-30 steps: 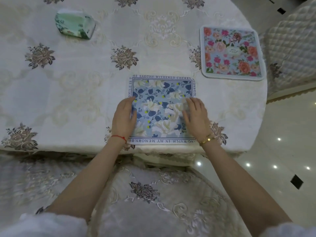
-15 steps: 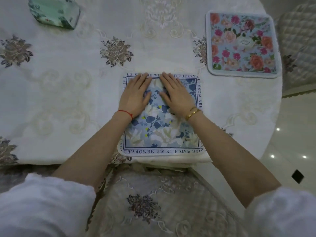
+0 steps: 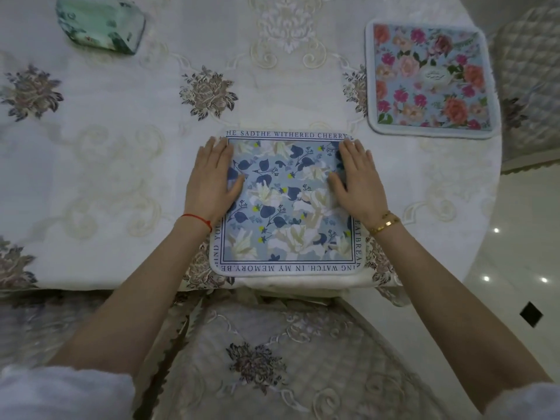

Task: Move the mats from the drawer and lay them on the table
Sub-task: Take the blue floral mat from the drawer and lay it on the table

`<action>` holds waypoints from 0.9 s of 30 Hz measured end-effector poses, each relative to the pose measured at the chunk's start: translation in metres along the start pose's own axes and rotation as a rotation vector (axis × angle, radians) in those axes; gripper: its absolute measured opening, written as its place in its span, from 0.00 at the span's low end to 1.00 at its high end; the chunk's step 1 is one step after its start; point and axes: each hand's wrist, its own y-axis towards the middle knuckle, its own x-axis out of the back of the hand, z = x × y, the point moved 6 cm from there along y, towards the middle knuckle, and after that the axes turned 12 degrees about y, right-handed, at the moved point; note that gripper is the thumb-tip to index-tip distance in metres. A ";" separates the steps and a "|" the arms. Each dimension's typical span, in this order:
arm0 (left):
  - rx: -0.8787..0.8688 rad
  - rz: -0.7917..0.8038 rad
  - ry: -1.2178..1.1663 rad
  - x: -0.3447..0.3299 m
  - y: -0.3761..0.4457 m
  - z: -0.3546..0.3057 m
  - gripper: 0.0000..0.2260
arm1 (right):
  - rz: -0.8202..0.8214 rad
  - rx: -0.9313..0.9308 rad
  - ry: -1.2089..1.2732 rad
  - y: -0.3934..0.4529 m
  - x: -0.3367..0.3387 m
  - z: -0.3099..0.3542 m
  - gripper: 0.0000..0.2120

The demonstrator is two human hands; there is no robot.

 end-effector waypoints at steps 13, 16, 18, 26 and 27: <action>-0.106 0.114 -0.023 -0.020 0.019 -0.036 0.28 | 0.202 0.106 -0.024 0.015 -0.034 0.029 0.29; -0.059 0.111 -0.001 -0.020 0.002 -0.016 0.29 | 0.168 0.060 -0.041 -0.004 -0.019 0.006 0.30; -0.027 0.111 0.018 -0.018 -0.009 -0.007 0.29 | 0.131 0.028 -0.034 -0.014 -0.011 -0.005 0.29; -0.020 0.077 -0.016 -0.003 -0.054 -0.032 0.28 | 0.075 0.040 0.093 -0.041 -0.017 0.040 0.29; -0.038 0.092 -0.026 -0.004 -0.059 -0.041 0.29 | 0.097 0.082 0.100 -0.043 -0.024 0.052 0.28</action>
